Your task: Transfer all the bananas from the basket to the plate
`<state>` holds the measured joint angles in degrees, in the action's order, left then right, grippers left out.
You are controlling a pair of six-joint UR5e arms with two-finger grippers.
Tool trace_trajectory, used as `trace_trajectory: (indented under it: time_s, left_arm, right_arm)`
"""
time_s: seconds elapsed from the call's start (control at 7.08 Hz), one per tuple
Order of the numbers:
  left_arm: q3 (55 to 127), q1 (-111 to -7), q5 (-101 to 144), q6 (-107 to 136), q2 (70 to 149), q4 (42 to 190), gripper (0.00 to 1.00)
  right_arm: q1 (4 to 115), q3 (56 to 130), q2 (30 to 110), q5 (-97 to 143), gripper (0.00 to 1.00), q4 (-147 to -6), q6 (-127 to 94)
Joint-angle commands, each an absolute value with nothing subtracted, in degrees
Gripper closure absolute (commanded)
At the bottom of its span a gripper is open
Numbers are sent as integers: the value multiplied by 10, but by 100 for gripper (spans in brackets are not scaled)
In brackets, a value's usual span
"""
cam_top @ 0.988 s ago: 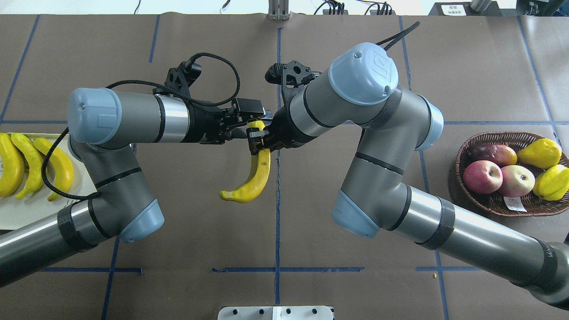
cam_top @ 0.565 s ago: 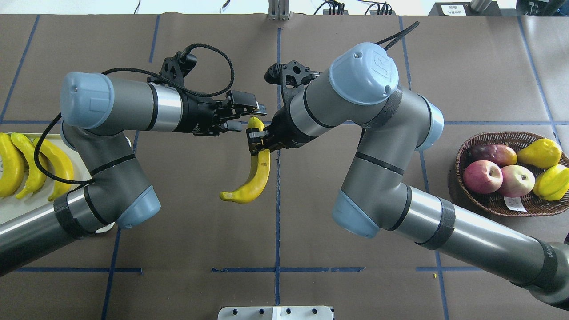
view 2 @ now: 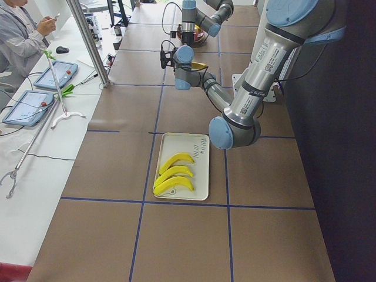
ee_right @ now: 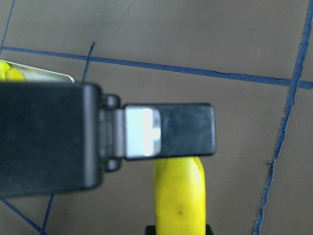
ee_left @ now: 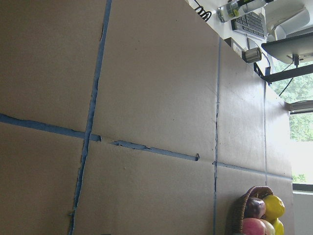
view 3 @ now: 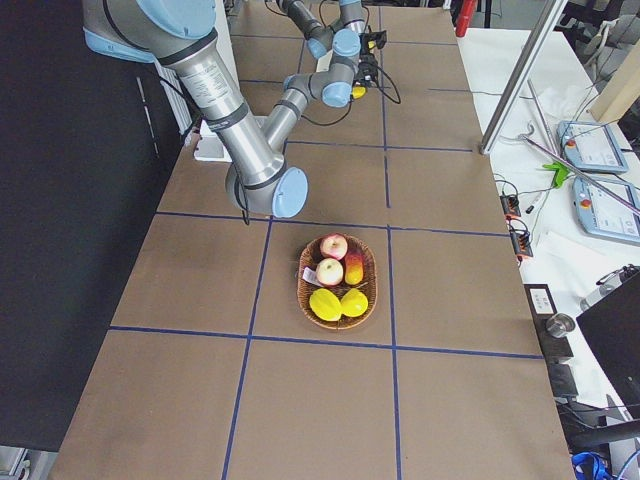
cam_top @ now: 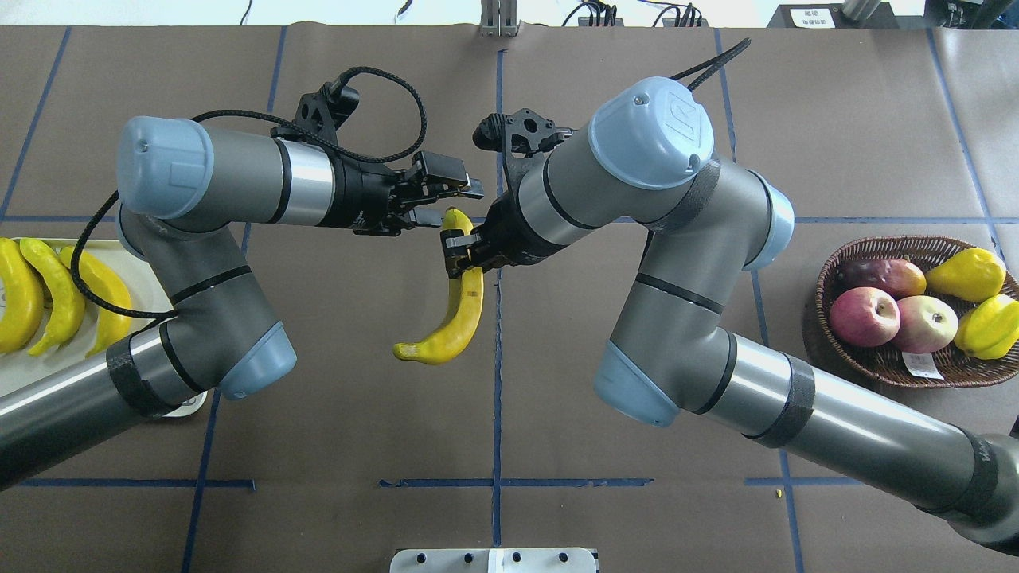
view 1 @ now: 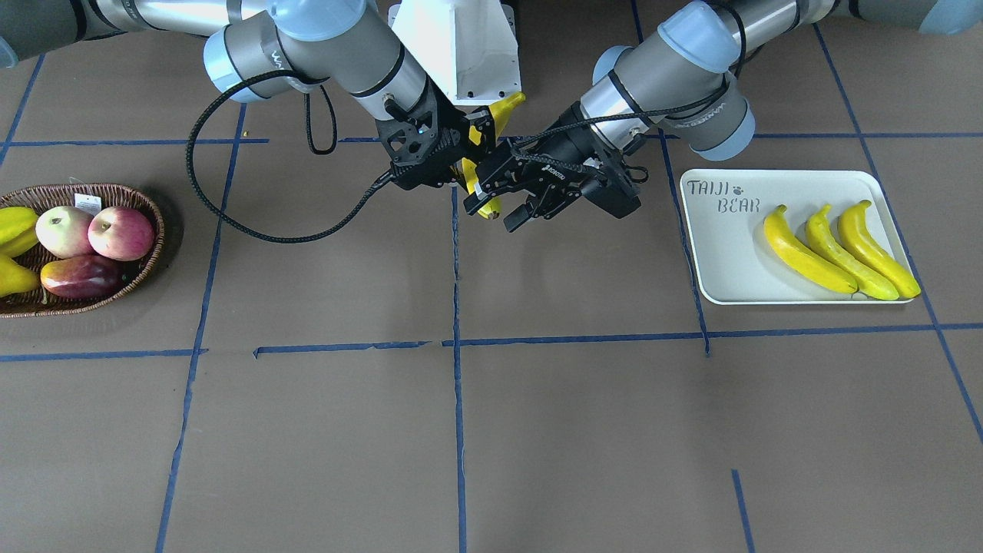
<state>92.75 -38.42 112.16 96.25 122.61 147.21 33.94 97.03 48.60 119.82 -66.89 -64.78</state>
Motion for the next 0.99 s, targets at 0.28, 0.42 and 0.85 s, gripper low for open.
trace_trajectory:
  time_s: [0.28, 0.42, 0.85]
  left_arm:
    - [925, -376, 1122, 964, 1226, 1472, 27]
    - [924, -374, 1123, 964, 1224, 1472, 29]
    - [923, -368, 1123, 962, 1221, 1472, 42]
  right_arm:
    - [339, 970, 486, 1197, 99, -666, -648]
    - [339, 972, 486, 1197, 99, -666, -648]
    - [340, 973, 486, 1197, 99, -664, -648]
